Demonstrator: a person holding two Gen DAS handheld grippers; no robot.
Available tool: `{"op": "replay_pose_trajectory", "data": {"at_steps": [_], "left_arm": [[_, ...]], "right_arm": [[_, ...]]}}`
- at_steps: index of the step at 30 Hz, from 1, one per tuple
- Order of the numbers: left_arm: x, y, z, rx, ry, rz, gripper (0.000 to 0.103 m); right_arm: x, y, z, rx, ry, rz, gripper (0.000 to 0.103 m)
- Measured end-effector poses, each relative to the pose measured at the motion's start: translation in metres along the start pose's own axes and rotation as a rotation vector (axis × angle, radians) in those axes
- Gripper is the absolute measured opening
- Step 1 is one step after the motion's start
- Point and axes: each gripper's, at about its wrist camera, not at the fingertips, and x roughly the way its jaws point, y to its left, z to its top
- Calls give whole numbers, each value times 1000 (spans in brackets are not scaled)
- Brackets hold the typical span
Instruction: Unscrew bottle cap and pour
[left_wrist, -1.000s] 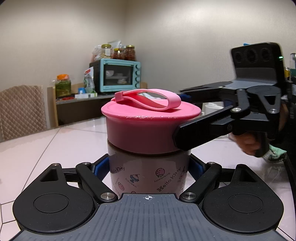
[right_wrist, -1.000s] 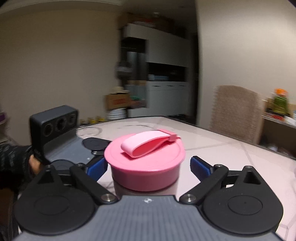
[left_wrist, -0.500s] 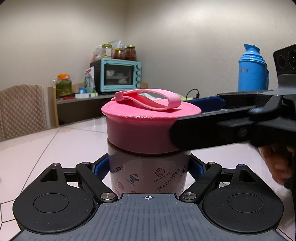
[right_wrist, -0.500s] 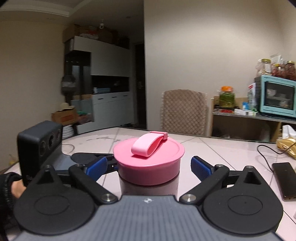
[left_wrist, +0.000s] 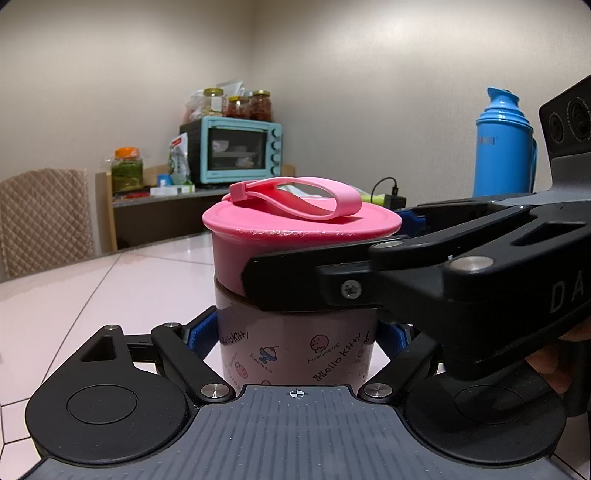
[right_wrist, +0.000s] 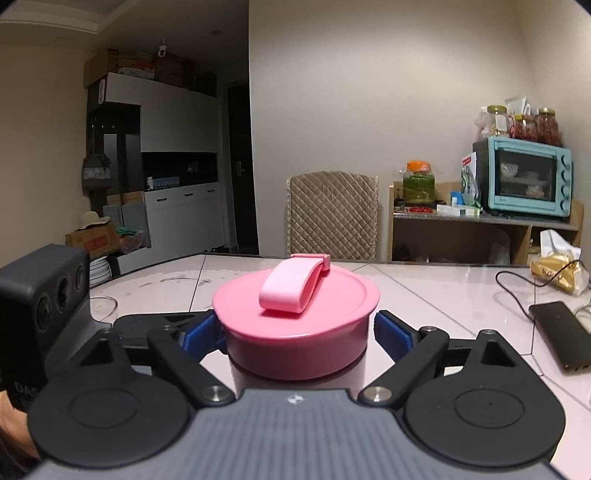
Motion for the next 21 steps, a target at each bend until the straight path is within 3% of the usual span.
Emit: {"op": "replay_pose_trajectory", "data": {"at_steps": [7, 11, 21], "left_arm": [[-1, 2, -2, 1, -1, -2, 89], [0, 0, -2, 2, -1, -2, 89], [1, -2, -1, 7, -2, -2, 89]], "right_arm": [[3, 1, -2, -19, -10, -13, 86], [3, -3, -3, -41, -10, 22, 85], [16, -63, 15, -190, 57, 443, 85]]}}
